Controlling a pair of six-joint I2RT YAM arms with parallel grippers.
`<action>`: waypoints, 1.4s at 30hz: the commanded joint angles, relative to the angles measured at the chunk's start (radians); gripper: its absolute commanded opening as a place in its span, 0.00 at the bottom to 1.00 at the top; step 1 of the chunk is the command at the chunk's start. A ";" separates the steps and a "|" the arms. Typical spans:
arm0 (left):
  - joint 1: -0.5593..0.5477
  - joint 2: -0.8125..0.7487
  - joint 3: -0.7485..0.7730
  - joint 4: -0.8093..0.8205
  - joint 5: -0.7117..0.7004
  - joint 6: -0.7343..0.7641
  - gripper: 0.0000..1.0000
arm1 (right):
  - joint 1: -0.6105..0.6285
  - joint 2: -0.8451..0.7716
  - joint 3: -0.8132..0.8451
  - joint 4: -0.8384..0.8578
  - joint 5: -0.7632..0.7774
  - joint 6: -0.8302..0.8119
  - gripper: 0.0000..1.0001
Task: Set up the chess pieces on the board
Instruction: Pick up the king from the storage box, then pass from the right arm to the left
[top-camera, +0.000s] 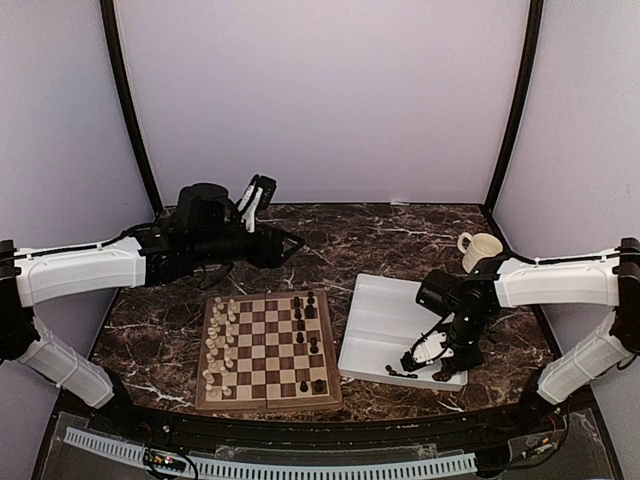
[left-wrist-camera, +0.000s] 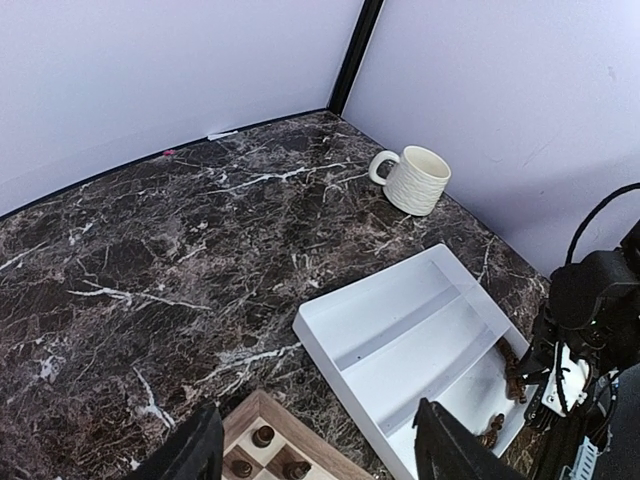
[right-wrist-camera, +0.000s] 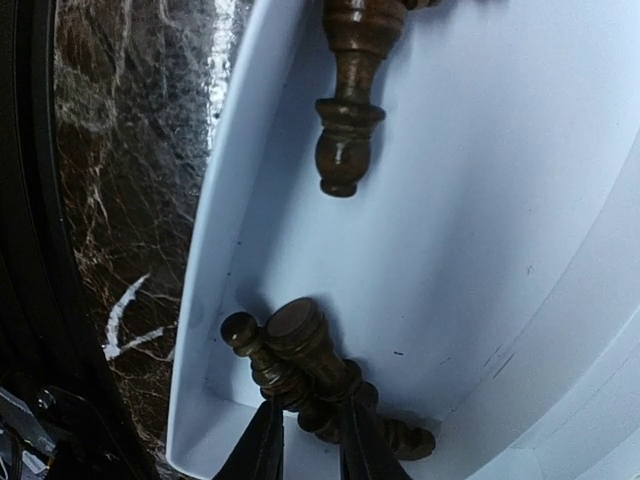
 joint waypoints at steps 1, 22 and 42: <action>-0.008 -0.013 0.038 0.006 0.026 -0.010 0.67 | -0.007 0.008 -0.019 0.051 0.024 -0.058 0.22; -0.035 0.024 0.080 0.013 0.075 0.010 0.67 | -0.107 0.014 0.158 0.049 -0.158 -0.012 0.01; -0.059 0.338 0.214 0.098 0.521 -0.218 0.69 | -0.129 0.258 0.667 0.126 -0.443 0.263 0.01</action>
